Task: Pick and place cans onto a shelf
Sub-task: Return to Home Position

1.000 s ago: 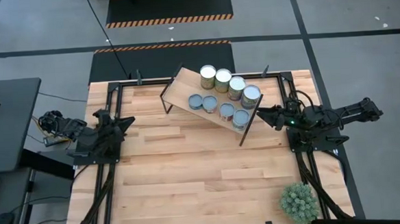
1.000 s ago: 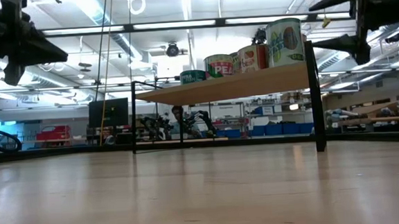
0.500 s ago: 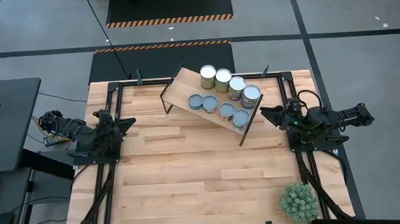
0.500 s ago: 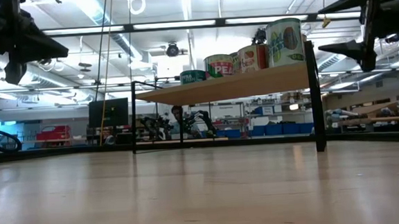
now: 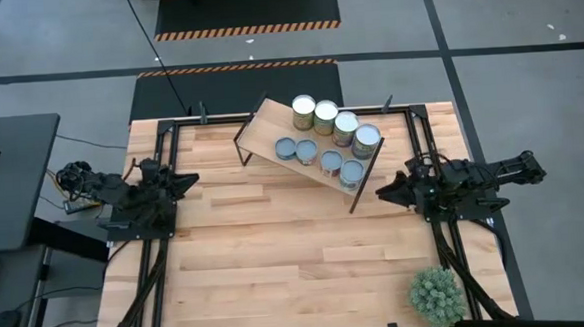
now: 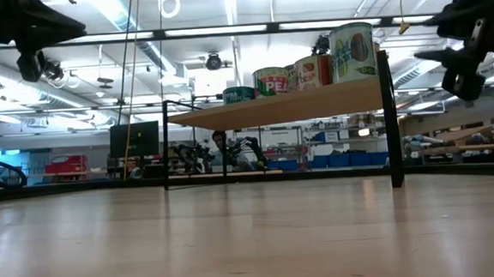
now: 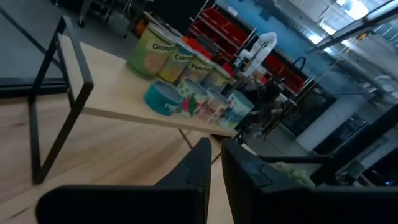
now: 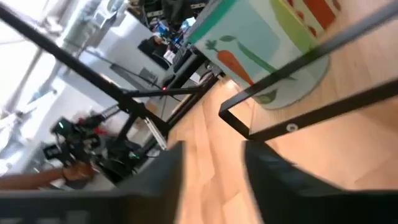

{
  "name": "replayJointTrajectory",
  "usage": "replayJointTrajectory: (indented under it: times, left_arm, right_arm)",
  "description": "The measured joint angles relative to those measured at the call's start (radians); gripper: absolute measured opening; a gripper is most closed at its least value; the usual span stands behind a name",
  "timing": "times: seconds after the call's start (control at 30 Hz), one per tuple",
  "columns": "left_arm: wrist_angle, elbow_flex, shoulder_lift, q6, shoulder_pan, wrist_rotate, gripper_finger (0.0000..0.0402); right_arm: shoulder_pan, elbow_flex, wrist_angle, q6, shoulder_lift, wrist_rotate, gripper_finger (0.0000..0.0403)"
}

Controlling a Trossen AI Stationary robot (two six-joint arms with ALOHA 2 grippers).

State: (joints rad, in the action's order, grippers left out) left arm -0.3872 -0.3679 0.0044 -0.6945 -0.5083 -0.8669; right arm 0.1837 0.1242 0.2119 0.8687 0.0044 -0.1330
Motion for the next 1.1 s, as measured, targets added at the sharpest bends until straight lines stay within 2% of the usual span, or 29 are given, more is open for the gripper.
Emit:
replayJointTrajectory:
  times: [0.13,0.17,0.27,0.43,0.5,0.63,0.73,0.83,1.0,1.1]
  left_arm:
    - [0.045,0.0,0.0,0.038,0.0,0.018,0.0043]
    - [0.069,0.0,0.0,0.073,0.0,0.023,0.0043]
    - [0.186,0.0,0.002,0.26,0.001,0.017,0.0043]
    - [0.392,0.0,0.025,0.73,0.001,0.026,0.0043]
    - [0.414,0.0,0.032,0.829,0.001,0.025,0.0043]
    - [0.417,0.004,0.063,0.86,0.001,0.035,0.0043]
    - [0.45,0.043,0.094,0.857,0.001,0.137,0.0043]
    - [0.557,0.139,0.112,0.844,0.001,0.222,0.0043]
    - [0.883,0.36,0.085,0.808,0.001,0.226,0.0043]
    - [0.85,0.348,0.079,0.784,0.001,0.224,0.0043]
  right_arm:
    - [0.0,0.0,-0.001,-0.139,0.0,-0.003,0.0036]
    - [0.0,0.0,-0.003,-0.171,0.0,-0.004,0.002]
    - [0.0,0.0,-0.018,-0.234,0.0,-0.014,0.0018]
    - [0.0,0.0,-0.012,-0.304,0.0,-0.081,0.0005]
    - [-0.001,0.0,0.012,-0.289,0.0,-0.129,0.0011]
    - [-0.001,0.0,0.031,-0.202,0.006,-0.199,0.0019]
    - [-0.001,-0.002,0.031,-0.199,0.013,-0.216,0.0009]
    - [0.0,-0.005,0.031,-0.281,0.017,-0.188,0.0005]
    - [0.0,-0.005,0.013,-0.467,0.014,-0.166,0.0004]
    - [0.0,-0.005,-0.025,-0.475,0.014,-0.19,0.0005]
